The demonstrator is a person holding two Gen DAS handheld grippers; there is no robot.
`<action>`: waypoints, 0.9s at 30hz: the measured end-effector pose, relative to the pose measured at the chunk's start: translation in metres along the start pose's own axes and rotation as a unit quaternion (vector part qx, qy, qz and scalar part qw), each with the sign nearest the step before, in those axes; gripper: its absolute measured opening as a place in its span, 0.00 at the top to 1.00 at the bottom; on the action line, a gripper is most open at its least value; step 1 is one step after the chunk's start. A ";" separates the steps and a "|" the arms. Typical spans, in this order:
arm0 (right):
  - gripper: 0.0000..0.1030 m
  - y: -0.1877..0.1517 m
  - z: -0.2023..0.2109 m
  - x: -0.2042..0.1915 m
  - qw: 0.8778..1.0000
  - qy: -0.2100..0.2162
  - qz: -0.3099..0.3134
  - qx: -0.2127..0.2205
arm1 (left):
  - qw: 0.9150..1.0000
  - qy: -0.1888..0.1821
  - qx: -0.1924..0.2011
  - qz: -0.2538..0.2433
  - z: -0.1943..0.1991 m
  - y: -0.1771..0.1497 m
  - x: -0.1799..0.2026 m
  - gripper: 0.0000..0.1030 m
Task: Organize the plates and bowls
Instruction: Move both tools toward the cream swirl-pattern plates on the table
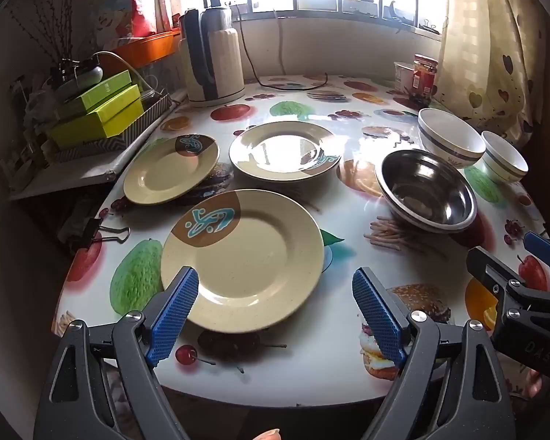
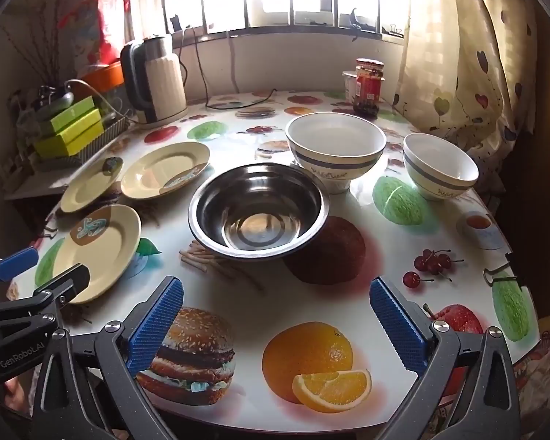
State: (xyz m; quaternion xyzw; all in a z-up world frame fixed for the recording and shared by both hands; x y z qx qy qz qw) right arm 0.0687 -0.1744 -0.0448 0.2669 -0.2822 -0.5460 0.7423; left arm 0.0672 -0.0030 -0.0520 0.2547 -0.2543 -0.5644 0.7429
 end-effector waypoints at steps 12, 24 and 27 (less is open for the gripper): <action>0.00 -0.003 -0.004 -0.007 1.000 0.007 0.000 0.002 | 1.000 -0.001 -0.006 0.004 -0.003 -0.001 -0.002 0.16; 0.00 -0.001 -0.002 -0.006 1.000 0.008 -0.001 0.000 | 1.000 0.000 -0.007 0.007 -0.004 -0.001 -0.003 0.16; 0.00 -0.002 -0.003 -0.006 1.000 0.008 0.000 0.000 | 1.000 0.000 -0.008 0.007 -0.003 -0.001 -0.004 0.16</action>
Point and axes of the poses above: each gripper's, at about its wrist camera, not at the fingertips, and z roughly against the way its jaws point, x to its right, y to its top, the point moved 8 cm from there along -z, roughly the way its jaws point, and after that the axes turned 13 degrees about z, right-handed, at the moved point
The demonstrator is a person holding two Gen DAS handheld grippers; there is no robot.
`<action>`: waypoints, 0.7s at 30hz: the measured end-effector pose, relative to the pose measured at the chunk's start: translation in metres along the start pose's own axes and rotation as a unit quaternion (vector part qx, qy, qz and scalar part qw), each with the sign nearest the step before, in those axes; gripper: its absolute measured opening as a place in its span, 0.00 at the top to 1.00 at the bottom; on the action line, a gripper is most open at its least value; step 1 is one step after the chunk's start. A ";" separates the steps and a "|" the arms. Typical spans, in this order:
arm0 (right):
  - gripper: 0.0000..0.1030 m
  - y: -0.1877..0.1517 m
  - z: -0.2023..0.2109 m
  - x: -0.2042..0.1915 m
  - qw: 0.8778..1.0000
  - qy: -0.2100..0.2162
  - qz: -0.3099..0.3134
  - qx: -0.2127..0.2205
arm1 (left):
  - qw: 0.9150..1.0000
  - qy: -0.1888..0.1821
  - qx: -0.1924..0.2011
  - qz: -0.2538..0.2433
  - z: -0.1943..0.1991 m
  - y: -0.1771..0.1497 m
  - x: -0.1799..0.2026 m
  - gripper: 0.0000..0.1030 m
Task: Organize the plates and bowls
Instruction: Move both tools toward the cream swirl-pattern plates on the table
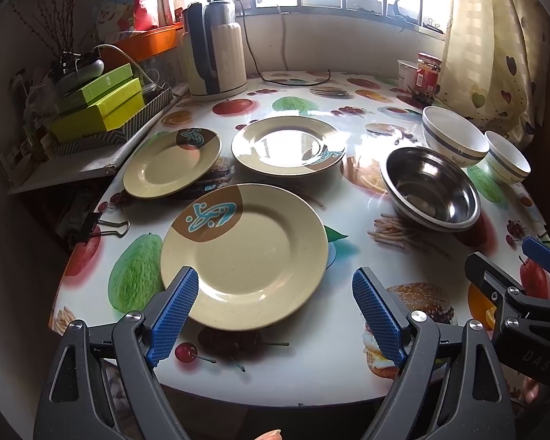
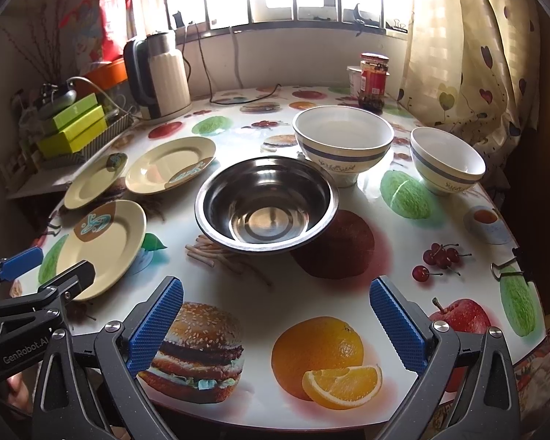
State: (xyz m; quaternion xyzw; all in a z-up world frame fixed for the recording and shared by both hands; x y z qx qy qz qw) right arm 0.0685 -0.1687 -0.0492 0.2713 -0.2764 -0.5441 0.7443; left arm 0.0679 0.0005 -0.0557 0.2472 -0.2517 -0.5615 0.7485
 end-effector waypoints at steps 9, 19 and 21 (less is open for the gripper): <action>0.00 0.000 0.001 0.001 1.000 0.000 0.000 0.000 | 1.000 0.000 0.000 0.000 0.000 0.000 0.000 0.16; 0.00 0.002 0.000 0.001 1.000 0.000 -0.001 0.000 | 1.000 0.001 -0.003 0.003 -0.002 0.001 -0.001 0.16; 0.00 0.002 -0.001 0.001 1.000 0.000 0.000 -0.001 | 1.000 0.000 -0.004 0.004 -0.003 0.003 -0.002 0.16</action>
Point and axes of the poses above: each gripper's, at about its wrist camera, not at the fingertips, and z roughly against the way its jaws point, x to its right, y to its top, the point moved 8 cm from there along -z, roughly the way its jaws point, and after that the axes turned 13 degrees about z, right-handed, at the moved point
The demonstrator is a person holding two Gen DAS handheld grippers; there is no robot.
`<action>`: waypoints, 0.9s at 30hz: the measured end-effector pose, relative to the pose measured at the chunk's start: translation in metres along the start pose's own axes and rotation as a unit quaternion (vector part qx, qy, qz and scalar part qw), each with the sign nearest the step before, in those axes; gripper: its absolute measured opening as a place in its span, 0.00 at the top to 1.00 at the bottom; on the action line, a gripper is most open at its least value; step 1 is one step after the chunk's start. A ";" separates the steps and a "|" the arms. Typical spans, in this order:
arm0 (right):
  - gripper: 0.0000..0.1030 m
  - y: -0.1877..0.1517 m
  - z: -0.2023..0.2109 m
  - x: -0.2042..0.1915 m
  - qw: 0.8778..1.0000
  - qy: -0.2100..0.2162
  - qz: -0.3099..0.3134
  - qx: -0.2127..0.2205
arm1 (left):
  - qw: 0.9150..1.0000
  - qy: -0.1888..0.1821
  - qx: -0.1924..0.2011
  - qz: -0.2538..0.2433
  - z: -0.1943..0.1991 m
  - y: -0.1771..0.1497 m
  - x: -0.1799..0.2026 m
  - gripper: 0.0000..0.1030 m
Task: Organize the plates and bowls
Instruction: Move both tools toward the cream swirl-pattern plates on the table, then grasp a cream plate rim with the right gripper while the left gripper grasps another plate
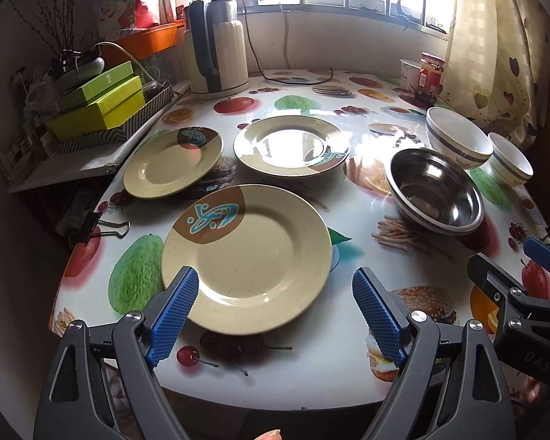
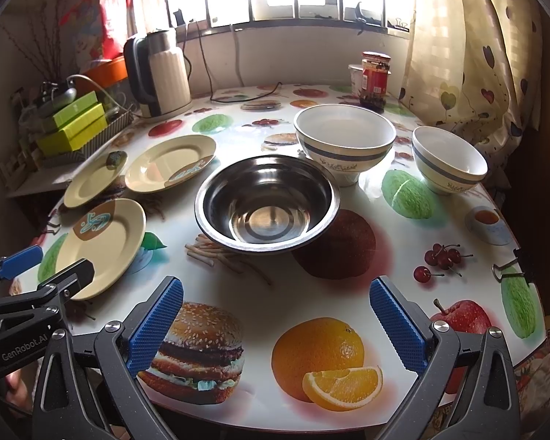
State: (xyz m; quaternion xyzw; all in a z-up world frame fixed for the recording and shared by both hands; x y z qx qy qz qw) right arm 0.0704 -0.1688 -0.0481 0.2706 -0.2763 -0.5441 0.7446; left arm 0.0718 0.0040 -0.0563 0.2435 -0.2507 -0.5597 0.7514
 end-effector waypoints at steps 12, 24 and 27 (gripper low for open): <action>0.00 0.038 -0.007 0.000 0.984 -0.083 0.153 0.035 | 0.999 -0.023 -0.015 0.041 -0.018 0.045 -0.029 0.16; 0.00 0.124 -0.057 -0.003 0.990 0.057 0.121 0.032 | 0.989 -0.058 -0.073 0.111 -0.064 0.087 -0.050 0.27; 0.01 0.144 -0.072 -0.004 0.990 0.086 0.105 0.040 | 0.987 -0.068 -0.084 0.119 -0.075 0.094 -0.047 0.34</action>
Point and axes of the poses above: each gripper's, at about its wrist camera, not at the fingertips, and z roughly against the way its jaws point, x to its right, y to its top, the point moved 8 cm from there along -z, roughly the way its jaws point, and after that the axes turned 13 degrees about z, right-handed, at the moved point
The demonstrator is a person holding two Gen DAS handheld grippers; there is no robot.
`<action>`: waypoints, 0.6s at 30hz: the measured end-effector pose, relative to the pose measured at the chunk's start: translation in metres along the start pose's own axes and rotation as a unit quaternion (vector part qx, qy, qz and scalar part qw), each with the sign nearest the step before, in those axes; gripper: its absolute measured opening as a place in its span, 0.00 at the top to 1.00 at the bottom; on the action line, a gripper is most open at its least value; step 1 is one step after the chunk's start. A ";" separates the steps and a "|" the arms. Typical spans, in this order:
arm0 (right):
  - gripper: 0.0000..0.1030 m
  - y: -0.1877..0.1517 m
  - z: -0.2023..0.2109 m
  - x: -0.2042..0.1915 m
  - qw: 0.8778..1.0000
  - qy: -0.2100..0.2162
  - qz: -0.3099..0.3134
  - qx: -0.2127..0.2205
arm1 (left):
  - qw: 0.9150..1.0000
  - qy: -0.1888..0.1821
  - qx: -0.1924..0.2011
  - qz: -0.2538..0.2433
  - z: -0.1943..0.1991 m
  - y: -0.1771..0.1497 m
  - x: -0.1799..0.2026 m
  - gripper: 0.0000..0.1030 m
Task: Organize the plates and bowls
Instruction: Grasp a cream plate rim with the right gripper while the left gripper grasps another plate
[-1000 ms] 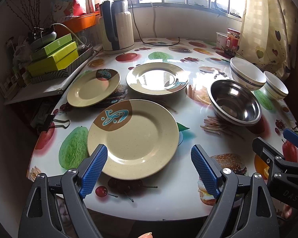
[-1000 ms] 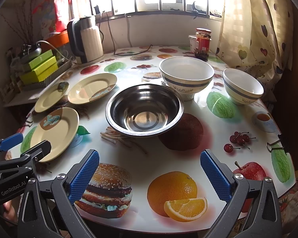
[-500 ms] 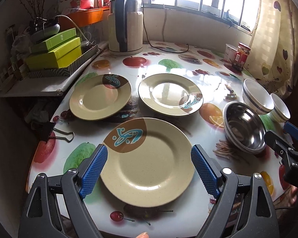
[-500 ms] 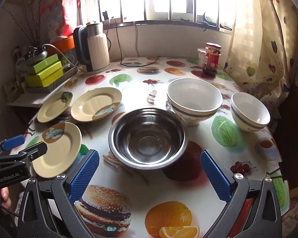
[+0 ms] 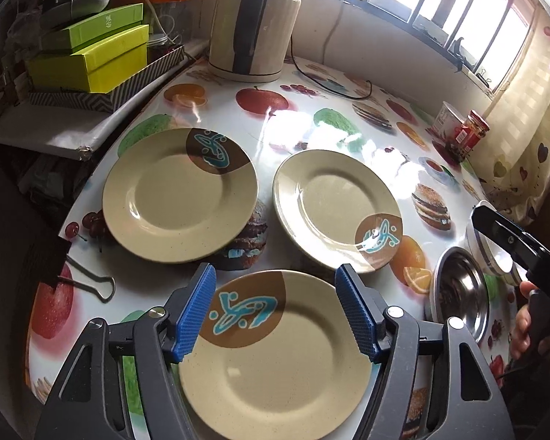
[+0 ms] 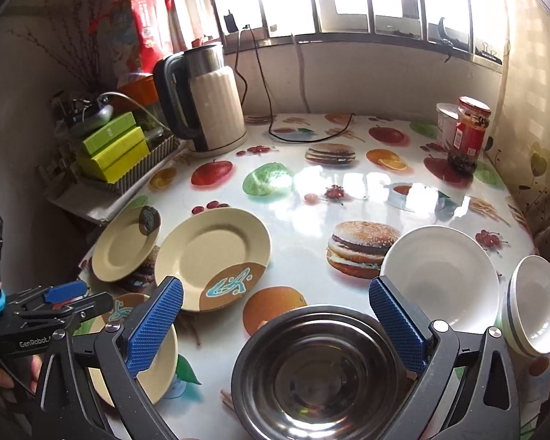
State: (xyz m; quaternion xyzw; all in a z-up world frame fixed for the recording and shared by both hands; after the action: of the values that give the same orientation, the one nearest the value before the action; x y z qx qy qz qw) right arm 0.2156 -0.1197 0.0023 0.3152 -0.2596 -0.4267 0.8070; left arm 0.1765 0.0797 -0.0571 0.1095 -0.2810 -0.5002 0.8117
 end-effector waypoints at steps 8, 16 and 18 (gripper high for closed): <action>0.19 0.023 -0.067 0.006 0.996 0.065 -0.018 -0.049 | 0.999 -0.017 -0.035 0.023 -0.029 0.014 0.006 0.51; 0.39 0.024 -0.116 0.010 0.987 0.106 -0.051 -0.109 | 0.998 -0.018 -0.054 0.027 -0.050 0.020 0.011 0.60; 0.48 0.021 -0.127 0.010 0.983 0.119 -0.066 -0.120 | 0.997 -0.022 -0.063 0.033 -0.055 0.019 0.012 0.63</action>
State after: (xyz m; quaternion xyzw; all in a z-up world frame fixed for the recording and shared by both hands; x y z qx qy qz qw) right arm 0.3193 -0.0819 -0.0655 0.2805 -0.0873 -0.4669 0.8341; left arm 0.2261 0.0731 -0.0891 0.0379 -0.2697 -0.4921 0.8268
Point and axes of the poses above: each gripper's, at about its wrist camera, not at the fingertips, and z roughly against the way its jaws point, x to its right, y to its top, the point moved 8 cm from there along -z, roughly the way its jaws point, and after that the axes turned 13 degrees about z, right-handed, at the moved point
